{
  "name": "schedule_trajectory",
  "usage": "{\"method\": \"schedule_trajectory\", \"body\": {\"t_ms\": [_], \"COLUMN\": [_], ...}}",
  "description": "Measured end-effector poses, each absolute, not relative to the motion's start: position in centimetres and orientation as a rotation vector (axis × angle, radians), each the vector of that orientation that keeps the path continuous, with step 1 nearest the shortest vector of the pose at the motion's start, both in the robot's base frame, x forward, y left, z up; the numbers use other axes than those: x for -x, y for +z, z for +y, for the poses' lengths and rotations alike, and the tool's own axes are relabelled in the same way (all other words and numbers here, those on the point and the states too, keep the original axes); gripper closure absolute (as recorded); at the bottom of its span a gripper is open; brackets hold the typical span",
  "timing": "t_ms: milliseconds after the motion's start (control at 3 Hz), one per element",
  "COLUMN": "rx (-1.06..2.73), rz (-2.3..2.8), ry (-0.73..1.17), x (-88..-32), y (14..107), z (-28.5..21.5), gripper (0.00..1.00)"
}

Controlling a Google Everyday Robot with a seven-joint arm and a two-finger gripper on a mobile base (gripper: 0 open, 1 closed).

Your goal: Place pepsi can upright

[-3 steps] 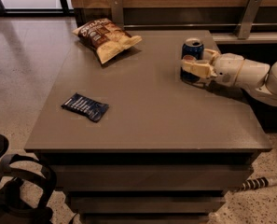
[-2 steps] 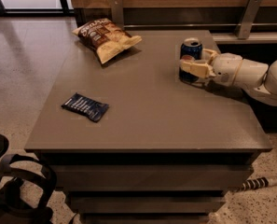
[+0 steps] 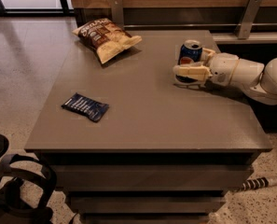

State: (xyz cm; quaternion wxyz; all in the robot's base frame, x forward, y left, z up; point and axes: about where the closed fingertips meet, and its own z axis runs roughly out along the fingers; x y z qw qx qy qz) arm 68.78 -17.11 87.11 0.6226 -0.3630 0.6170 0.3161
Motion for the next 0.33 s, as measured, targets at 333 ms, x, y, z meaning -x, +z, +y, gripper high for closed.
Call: {"method": "schedule_trajectory", "body": {"t_ms": [333], "rx": [0.834], "rz": [1.417], "ry": [0.727], "x": [-68.78], "y": [87.11], "z": [-17.05], "gripper": [0.0]}}
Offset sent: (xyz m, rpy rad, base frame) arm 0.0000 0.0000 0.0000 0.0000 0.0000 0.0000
